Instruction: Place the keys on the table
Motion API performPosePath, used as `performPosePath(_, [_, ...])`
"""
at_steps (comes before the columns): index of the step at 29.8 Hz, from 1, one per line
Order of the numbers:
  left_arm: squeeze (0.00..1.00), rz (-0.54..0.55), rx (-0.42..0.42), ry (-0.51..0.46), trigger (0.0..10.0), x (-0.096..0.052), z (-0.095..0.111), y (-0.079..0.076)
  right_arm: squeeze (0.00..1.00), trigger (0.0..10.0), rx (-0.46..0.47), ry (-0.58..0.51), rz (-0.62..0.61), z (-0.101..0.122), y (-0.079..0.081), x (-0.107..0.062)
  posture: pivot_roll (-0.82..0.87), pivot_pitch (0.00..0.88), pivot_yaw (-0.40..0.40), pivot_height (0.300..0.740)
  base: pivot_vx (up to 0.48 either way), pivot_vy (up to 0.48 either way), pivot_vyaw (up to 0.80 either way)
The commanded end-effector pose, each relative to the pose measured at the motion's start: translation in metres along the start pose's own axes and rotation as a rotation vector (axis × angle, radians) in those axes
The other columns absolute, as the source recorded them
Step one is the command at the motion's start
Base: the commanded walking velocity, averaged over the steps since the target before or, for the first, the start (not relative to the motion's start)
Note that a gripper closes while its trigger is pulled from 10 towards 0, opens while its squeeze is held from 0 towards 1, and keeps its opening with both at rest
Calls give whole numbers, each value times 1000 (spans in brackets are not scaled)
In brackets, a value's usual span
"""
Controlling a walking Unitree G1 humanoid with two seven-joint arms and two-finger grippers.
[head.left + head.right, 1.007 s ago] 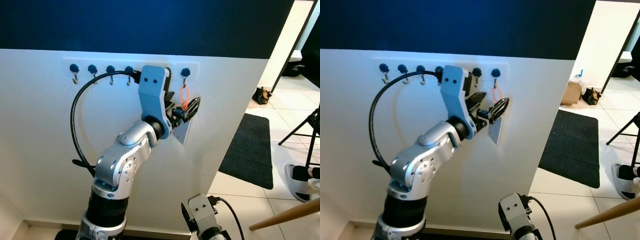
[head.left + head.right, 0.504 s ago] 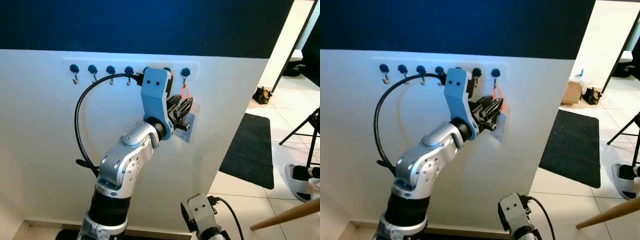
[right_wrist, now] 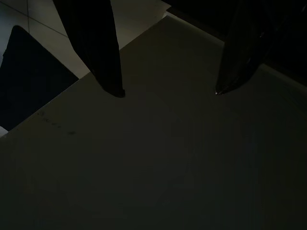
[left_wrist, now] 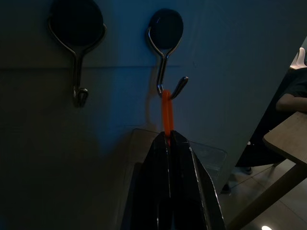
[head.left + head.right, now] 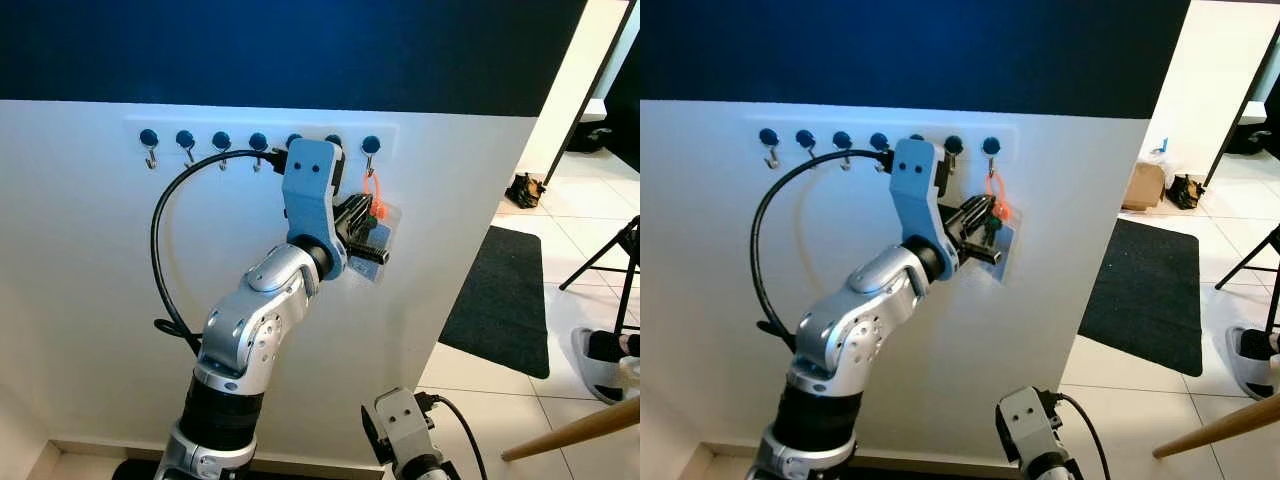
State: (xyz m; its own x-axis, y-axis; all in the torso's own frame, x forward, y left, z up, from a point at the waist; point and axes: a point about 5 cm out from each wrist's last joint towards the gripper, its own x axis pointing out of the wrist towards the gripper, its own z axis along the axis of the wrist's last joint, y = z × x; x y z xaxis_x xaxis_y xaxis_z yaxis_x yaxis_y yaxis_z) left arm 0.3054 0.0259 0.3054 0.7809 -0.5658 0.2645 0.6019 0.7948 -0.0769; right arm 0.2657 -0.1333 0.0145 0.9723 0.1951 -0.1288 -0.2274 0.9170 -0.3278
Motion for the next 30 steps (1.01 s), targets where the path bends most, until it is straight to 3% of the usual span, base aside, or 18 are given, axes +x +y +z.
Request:
performPosePath(1, [0, -28, -19, -34, 10000, 2, 8, -9, 0, 10000, 1, 25, 13, -7, 4, -4, 113, 124, 45, 740, 0, 0, 0])
performPosePath(7, [0, -49, -72, -20, 10000, -1, 8, -9, 0, 10000, 1, 25, 12, -7, 4, -4, 113, 124, 45, 740, 0, 0, 0])
performPosePath(8, [0, -71, -131, -3, 10000, -3, 9, -10, 0, 10000, 0, 25, 13, -7, 4, -4, 113, 124, 45, 740, 0, 0, 0])
performPosePath(10, [0, -71, -131, -3, 10000, -3, 9, -10, 0, 10000, 0, 25, 13, -7, 4, -4, 113, 124, 45, 740, 0, 0, 0])
performPosePath(11, [0, -102, -209, 7, 10000, -4, 11, -11, 0, 10000, -1, 26, 13, -7, 3, -4, 117, 122, 42, 740, 0, 0, 0])
performPosePath(13, [0, -102, -209, 7, 10000, -4, 11, -11, 0, 10000, -1, 26, 13, -7, 3, -4, 117, 122, 42, 740, 0, 0, 0])
performPosePath(14, [0, -127, -278, 8, 10000, -5, 15, -12, 0, 10000, -2, 25, 14, -6, 3, -4, 114, 121, 42, 740, 0, 0, 0])
performPosePath(16, [0, -127, -278, 8, 10000, -5, 15, -12, 0, 10000, -2, 25, 14, -6, 3, -4, 114, 121, 42, 740, 0, 0, 0])
performPosePath(17, [0, -147, -333, -1, 10000, -6, 19, -13, 0, 10000, -3, 24, 14, -6, 3, -3, 113, 118, 42, 740, 0, 0, 0])
performPosePath(19, [0, -159, -365, -15, 10000, -5, 22, -12, 0, 10000, -3, 23, 14, -6, 3, -3, 113, 118, 42, 740, 0, 0, 0])
performPosePath(30, [0, -180, -396, -70, 10000, -5, 36, -9, 0, 10000, -5, 21, 17, -6, 3, -3, 113, 115, 42, 740, 0, 0, 0])
